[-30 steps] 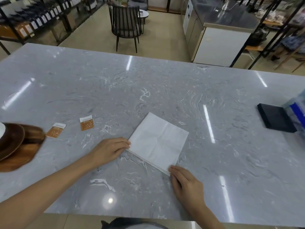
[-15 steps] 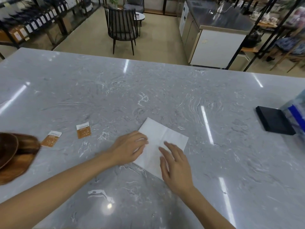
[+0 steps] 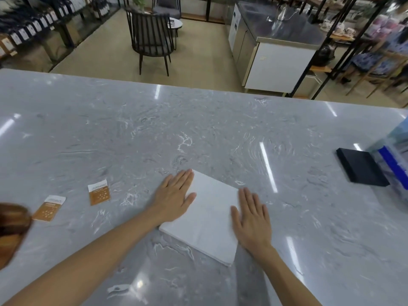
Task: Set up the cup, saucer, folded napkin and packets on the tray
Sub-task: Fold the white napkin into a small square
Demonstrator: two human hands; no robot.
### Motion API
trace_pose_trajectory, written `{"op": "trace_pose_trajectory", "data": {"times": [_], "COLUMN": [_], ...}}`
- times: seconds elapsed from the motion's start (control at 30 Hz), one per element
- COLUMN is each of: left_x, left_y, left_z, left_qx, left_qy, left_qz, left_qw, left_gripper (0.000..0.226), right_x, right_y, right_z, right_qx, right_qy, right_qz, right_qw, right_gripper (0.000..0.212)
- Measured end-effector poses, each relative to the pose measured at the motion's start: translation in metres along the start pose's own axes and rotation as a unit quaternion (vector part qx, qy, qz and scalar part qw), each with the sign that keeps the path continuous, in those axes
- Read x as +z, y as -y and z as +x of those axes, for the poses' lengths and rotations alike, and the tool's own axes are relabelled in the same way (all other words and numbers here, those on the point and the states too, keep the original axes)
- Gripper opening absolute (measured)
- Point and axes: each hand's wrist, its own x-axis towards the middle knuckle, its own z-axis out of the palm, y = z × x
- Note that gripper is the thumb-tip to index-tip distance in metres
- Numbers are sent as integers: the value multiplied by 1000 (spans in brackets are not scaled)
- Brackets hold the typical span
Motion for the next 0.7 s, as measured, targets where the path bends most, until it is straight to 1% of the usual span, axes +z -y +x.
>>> {"op": "trace_pose_trajectory", "data": {"times": [0.13, 0.2, 0.3, 0.37, 0.47, 0.53, 0.6, 0.7], "left_x": [-4, -10, -22, -30, -44, -51, -57, -62], "left_y": [0, -1, -1, -3, -19, -41, -69, -114], "left_z": [2, 8, 26, 40, 64, 79, 91, 107], "left_qx": [4, 14, 51, 95, 169, 198, 217, 259], "left_qy": [10, -2, -39, -34, 13, 52, 86, 160], "left_qz": [-10, -28, -63, -66, -83, -100, -99, -57], "left_qw": [1000, 999, 996, 993, 982, 974, 967, 951], "left_gripper": [75, 73, 59, 52, 41, 38, 41, 50], "right_x": [-4, -5, -10, -13, -17, -21, -25, -27], "right_y": [-8, -7, -9, -12, -13, -12, -9, 3], "right_z": [-3, -2, 2, 6, 15, 19, 18, -2], "right_qx": [-1, 8, 25, 34, 63, 74, 84, 111], "right_qy": [-2, -19, -47, -47, -29, -26, -24, -26], "right_qz": [25, 51, 112, 131, 155, 158, 163, 161], "right_qw": [1000, 998, 992, 990, 986, 984, 983, 980], "right_gripper": [62, 60, 56, 60, 69, 71, 75, 90]}}
